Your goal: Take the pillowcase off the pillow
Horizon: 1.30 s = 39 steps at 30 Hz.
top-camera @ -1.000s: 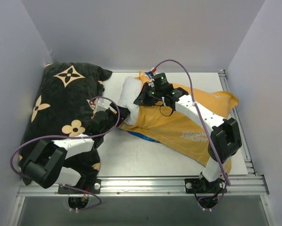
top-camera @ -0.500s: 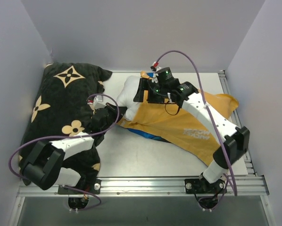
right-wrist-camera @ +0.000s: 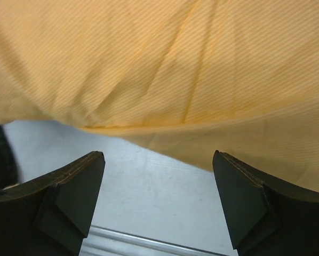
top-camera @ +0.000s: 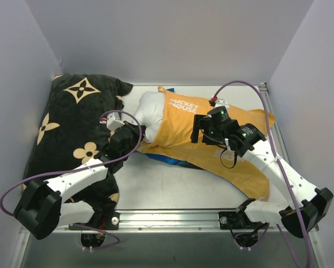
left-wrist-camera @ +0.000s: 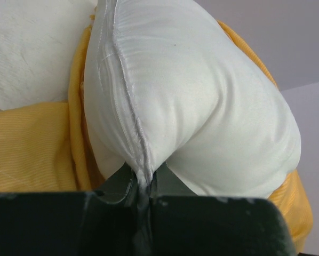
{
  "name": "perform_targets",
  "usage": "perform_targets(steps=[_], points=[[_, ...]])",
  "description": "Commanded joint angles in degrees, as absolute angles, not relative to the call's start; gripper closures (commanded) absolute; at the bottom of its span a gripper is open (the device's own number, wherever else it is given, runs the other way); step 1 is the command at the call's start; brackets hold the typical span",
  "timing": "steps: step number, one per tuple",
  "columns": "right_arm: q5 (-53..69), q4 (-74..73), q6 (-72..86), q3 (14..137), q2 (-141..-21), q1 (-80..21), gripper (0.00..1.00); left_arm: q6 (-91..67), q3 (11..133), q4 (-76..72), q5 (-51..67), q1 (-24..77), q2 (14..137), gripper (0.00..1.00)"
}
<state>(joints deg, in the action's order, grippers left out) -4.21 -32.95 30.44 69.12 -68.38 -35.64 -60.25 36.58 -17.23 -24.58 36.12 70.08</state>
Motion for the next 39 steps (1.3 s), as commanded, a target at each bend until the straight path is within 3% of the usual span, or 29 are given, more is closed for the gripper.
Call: perform_targets(steps=[1,4,6,7,9,10,14,28,35,39], points=[[-13.34,-34.01,30.59,69.52,-72.41,-34.37,0.15,-57.13,40.25,-18.81,-31.2,36.38,66.71,1.0],[-13.36,-33.66,30.41,70.84,-75.74,-31.57,0.16,-56.08,40.52,-18.02,-31.38,36.47,65.75,1.0],[-13.45,-33.66,30.15,71.54,-76.99,-30.85,0.23,-55.28,40.78,-17.93,-31.29,36.39,65.48,1.0],[-13.8,-33.58,30.06,71.46,-76.99,-30.76,0.42,-55.02,40.96,-17.58,-31.29,36.39,65.3,1.0],[-15.55,-33.66,29.8,70.5,-76.38,-30.41,0.64,-54.14,41.48,-17.32,-31.46,36.21,65.04,1.0],[-15.73,-33.66,29.62,69.88,-74.98,-29.89,0.79,-53.71,41.83,-16.97,-31.46,36.04,65.04,1.0],[-13.1,-33.66,28.74,66.19,-69.88,-22.45,1.0,-53.26,44.2,-15.47,-28.84,32.27,66.17,1.0],[3.5,-32.08,27.16,66.18,-68.99,10.61,1.0,-51.5,54.23,-9.76,-19.08,13.28,70.57,1.0],[8.67,-30.68,29.7,68.64,-71.63,18.53,1.0,-51.33,52.22,-5.19,-17.49,8.79,67.25,1.0],[8.19,-30.66,29.1,73.37,-74.08,10.67,1.0,-53.43,44.5,-6.77,-12.32,11.67,64.43,1.0]])
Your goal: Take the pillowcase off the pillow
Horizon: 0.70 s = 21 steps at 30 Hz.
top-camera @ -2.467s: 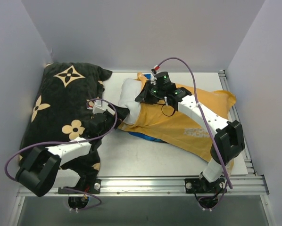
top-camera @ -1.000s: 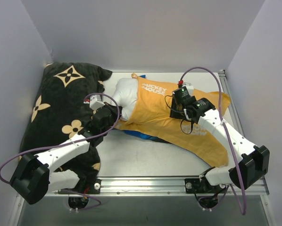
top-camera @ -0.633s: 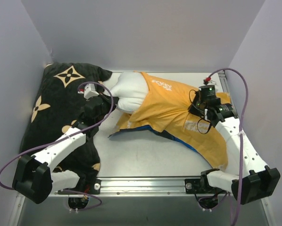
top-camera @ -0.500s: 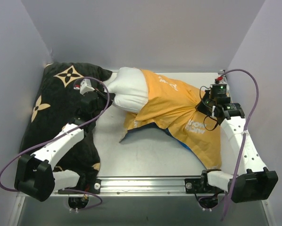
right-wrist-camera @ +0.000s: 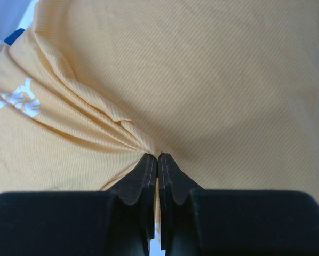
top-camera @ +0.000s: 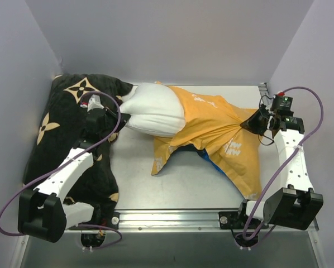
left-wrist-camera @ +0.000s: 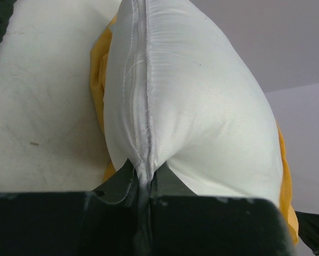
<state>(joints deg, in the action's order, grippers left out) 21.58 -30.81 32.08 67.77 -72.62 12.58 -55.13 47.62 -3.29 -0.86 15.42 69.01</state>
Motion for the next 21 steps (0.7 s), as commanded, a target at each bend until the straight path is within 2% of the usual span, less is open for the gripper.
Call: perform_targets(steps=[1,5,6,7,9,10,11,13,15,19,21], points=[[6.26,-31.63,28.4,74.61,-74.44,7.85,1.0,-53.87,43.08,-6.77,-12.22,13.6,63.81,1.0],[0.54,-34.01,26.29,76.11,-74.62,-2.35,1.0,-54.49,34.04,-5.81,-16.86,24.15,58.56,1.0],[0.18,-35.14,25.84,76.29,-74.36,-4.03,0.96,-55.1,32.19,-5.28,-17.14,26.08,57.32,1.0],[-3.91,-35.68,25.32,76.55,-73.66,-7.44,0.82,-55.8,30.34,-5.01,-17.49,27.67,55.04,1.0],[-6.05,-36.91,24.0,77.78,-73.04,-10.36,0.69,-58.61,25.41,-3.53,-17.4,32.07,53.1,0.97],[-7.11,-37.35,23.73,78.39,-72.6,-13.33,0.56,-59.41,24.01,-2.99,-17.4,33.3,52.13,0.87],[-7.03,-37.88,23.03,79.53,-72.68,-14.49,0.52,-60.46,22.69,-1.86,-17.4,35.31,50.12,0.59],[-7.99,-39.46,22.33,83.13,-73.3,-17.04,0.44,-60.56,22.15,2.52,-16.88,36.47,47.39,0.43],[-9.32,-39.64,20.75,86.03,-74.17,-20.82,0.39,-59.42,23.54,7.7,-15.91,37.7,42.47,0.32],[-10.11,-39.81,16.27,92.34,-79.61,-26.09,0.31,-57.48,28.64,16.16,-16.52,39.37,31.76,0.26],[-10.19,-39.73,13.12,95.96,-84.34,-28.82,0.28,-56.08,33.89,19.66,-18.18,39.37,30.76,0.23]])
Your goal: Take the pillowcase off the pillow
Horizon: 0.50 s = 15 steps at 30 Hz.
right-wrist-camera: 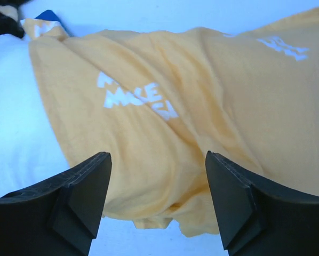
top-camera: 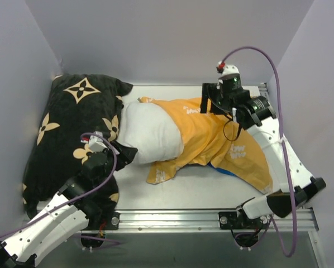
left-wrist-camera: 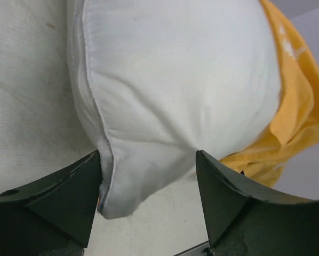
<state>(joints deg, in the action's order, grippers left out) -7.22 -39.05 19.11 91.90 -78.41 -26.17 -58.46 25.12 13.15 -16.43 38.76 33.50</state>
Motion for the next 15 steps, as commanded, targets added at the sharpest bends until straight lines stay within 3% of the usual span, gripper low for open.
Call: perform_targets(steps=[1,2,3,8,10,11,15], points=[[-9.76,-39.81,12.14,100.15,-86.29,-29.18,0.27,-54.42,36.01,20.82,-20.98,39.37,32.15,0.22],[-8.62,-40.16,11.08,102.37,-88.4,-29.44,0.26,-53.62,37.95,21.87,-23.18,39.29,33.56,0.2],[-6.7,-40.78,10.2,104.39,-92.33,-29.7,0.24,-53.44,40.58,24.76,-25.38,39.37,35.31,0.03],[-0.53,-42.18,4.66,117.12,-103.25,-29.97,0.18,-49.5,52.28,25.59,-33.48,37.63,48.58,0.03],[2.97,-43.24,3.78,120.39,-108.53,-30.32,0.16,-47.99,54.57,22.07,-28.42,33.95,56.54,0.02],[3.08,-44.2,3.52,123.89,-110.37,-30.58,0.15,-47.9,56.67,19.8,-19.17,28.44,59.65,0.03],[2.37,-45.88,4.13,125.52,-116.53,-32.16,0.16,-47.11,60.9,13.19,-2.66,22.94,74.33,0.02]])
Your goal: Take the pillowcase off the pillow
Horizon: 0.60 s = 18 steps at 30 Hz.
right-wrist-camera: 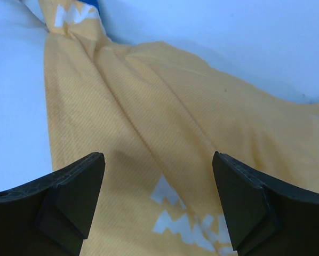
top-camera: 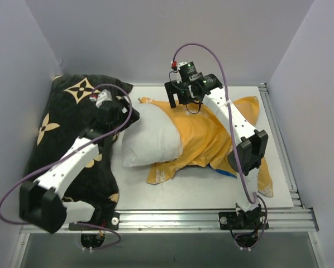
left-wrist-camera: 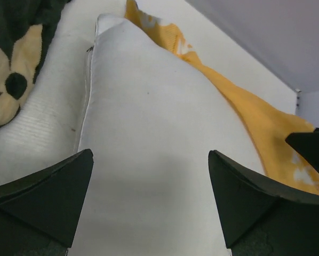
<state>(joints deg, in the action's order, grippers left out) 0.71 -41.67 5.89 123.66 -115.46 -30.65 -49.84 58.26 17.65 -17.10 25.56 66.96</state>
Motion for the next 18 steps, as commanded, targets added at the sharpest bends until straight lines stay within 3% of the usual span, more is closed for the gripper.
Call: perform_targets(steps=[1,8,13,14,15,16,17,18], points=[[1.59,-45.88,4.39,124.2,-116.54,-32.95,0.16,-46.67,61.6,12.31,-0.2,22.94,78.62,0.03],[-1.5,-38.08,6.23,104.35,-111.11,-36.38,0.19,-49.39,55.55,-3.49,12.73,22.68,83.66,0.02],[-0.53,-33.93,8.52,96.16,-109.69,-37.44,0.3,-51.23,46.09,-11.06,14.85,25.57,88.05,0.06],[-0.7,-33.93,8.61,96.07,-109.77,-37.7,0.3,-51.94,44.75,-14.21,15.72,26.01,89.2,0.13],[-1.14,-33.84,8.79,96.06,-109.78,-37.97,0.31,-52.47,43.78,-15.28,16.6,26.36,91.82,0.3],[-1.06,-33.84,9.05,96.41,-109.6,-37.97,0.31,-52.91,42.46,-15.99,16.87,27.15,93.24,0.66],[-1.32,-33.84,9.23,96.76,-109.16,-37.97,0.3,-53.35,41.76,-17.04,16.53,27.51,94.38,0.9],[-2.54,-34.01,9.58,97.12,-108.99,-37.71,0.29,-53.7,40.97,-17.4,16.18,27.86,96.31,1.0]])
